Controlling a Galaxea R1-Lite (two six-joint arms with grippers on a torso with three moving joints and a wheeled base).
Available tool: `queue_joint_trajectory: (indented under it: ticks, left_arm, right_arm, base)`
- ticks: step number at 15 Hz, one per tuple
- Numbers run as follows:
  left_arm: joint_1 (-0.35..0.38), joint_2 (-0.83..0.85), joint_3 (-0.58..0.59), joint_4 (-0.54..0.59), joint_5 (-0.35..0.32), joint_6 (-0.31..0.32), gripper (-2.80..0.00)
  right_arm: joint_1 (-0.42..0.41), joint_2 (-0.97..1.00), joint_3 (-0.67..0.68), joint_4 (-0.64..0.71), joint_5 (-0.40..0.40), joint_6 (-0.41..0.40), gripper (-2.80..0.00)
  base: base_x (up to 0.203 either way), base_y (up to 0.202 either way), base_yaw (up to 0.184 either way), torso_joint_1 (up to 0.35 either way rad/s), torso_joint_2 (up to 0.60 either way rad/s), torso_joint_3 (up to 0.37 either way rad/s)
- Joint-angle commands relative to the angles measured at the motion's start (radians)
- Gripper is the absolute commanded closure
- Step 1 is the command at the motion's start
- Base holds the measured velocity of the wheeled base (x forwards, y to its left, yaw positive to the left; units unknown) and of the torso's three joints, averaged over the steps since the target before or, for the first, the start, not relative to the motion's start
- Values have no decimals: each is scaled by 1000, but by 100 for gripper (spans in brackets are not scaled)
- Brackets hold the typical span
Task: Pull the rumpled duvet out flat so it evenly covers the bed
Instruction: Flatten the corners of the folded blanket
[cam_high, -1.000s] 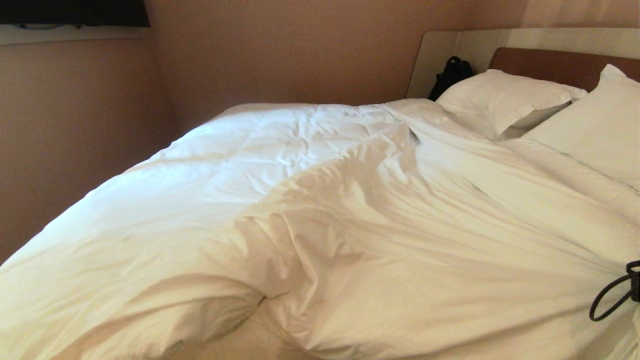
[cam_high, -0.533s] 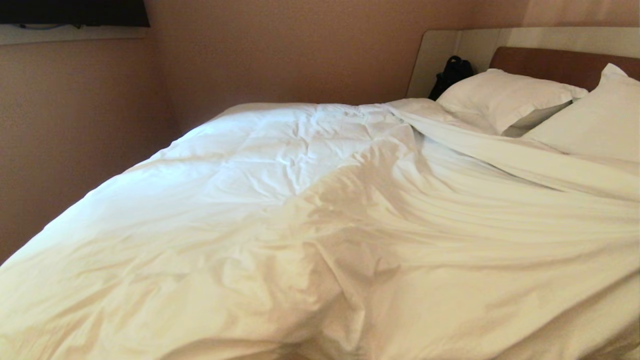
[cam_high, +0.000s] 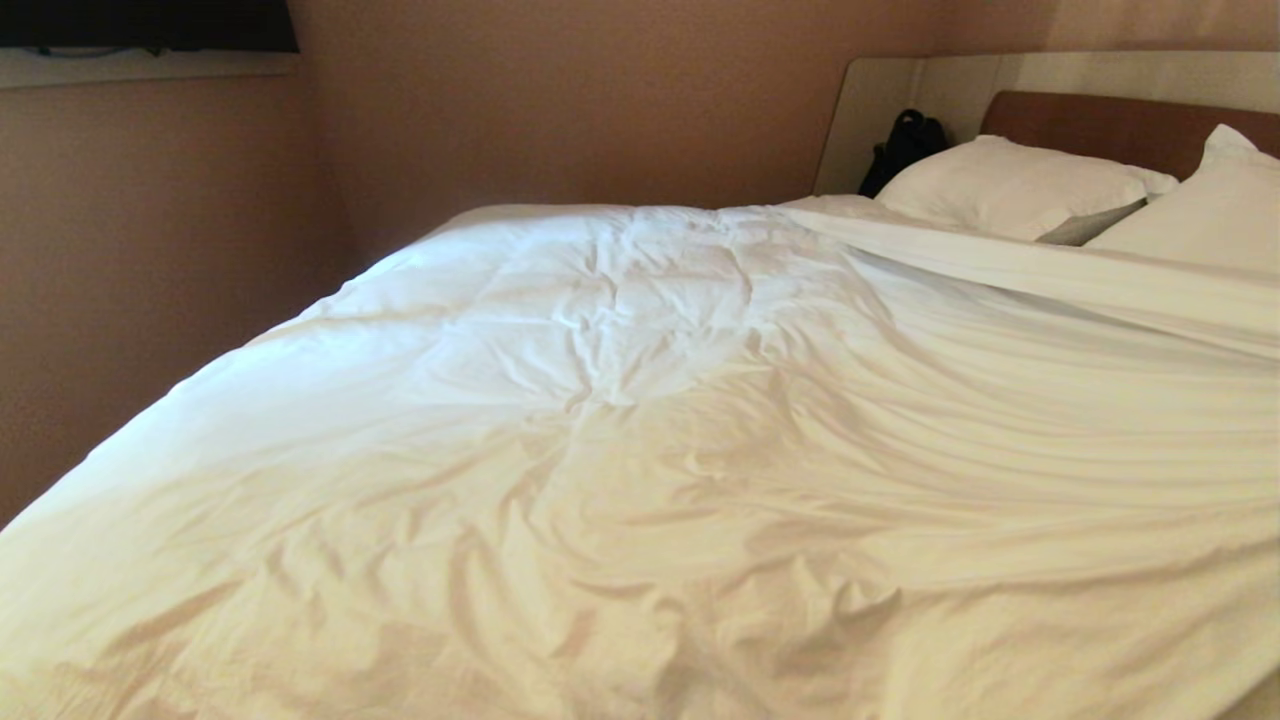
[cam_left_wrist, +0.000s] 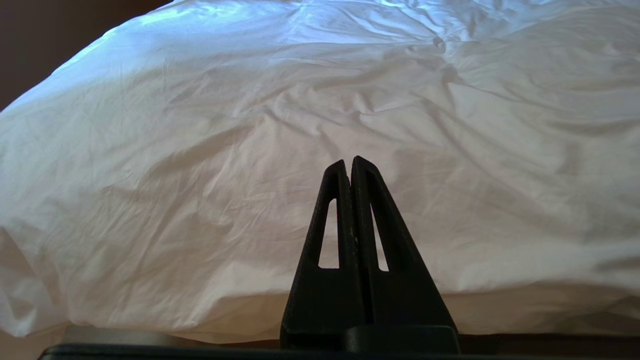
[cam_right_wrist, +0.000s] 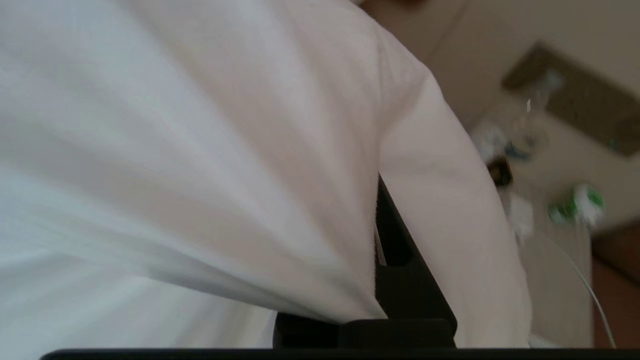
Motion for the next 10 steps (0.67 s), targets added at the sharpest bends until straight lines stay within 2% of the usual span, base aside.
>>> queue_joint_trajectory:
  ticks: [1, 8, 10]
  left_arm:
    - [0, 1, 0, -1, 0, 0, 0]
    - [0, 1, 0, 0, 0, 0, 0]
    - [0, 1, 0, -1, 0, 0, 0]
  right_arm:
    - [-29, 28, -39, 214, -3, -3, 0]
    - [-31, 60, 3, 213, 3, -7, 0]
    - [-26, 60, 30, 214, 50, -8, 0]
  base:
    - [0, 0, 0, 0, 0, 0]
    - [0, 0, 0, 0, 0, 0]
    - [0, 0, 0, 0, 0, 0]
